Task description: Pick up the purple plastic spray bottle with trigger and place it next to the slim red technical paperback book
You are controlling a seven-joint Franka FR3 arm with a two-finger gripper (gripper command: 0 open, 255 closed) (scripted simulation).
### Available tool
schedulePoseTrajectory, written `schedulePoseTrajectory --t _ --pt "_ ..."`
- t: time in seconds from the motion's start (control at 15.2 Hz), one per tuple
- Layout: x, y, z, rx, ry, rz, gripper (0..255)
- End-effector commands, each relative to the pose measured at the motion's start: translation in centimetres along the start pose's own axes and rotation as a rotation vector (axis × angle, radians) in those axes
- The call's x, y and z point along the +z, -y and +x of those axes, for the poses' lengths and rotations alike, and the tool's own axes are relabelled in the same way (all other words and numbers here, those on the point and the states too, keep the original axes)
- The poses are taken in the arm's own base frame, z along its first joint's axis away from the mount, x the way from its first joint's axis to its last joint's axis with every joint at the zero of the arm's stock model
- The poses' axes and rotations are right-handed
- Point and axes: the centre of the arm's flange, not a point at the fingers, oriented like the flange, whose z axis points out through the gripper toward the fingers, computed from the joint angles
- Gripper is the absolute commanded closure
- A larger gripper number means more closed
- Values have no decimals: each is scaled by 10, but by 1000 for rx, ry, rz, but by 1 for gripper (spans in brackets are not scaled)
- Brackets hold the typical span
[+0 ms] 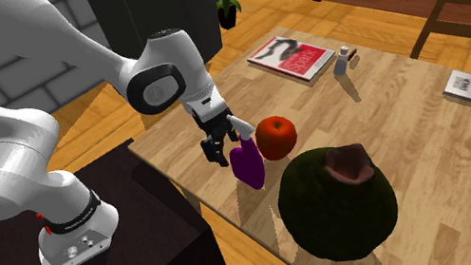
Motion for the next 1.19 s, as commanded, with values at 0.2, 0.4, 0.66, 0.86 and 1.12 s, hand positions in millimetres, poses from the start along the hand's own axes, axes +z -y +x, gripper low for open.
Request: schedulePoseTrajectory --t 0.2,0.4,0.66,0.86,1.12 --pt "0 0 0 0 0 0 255" --pt "0 0 0 0 0 0 255" --pt "0 0 0 0 0 0 255" --pt "-15 -1 5 0 0 0 255" --pt "-35 -3 11 0 0 0 255"
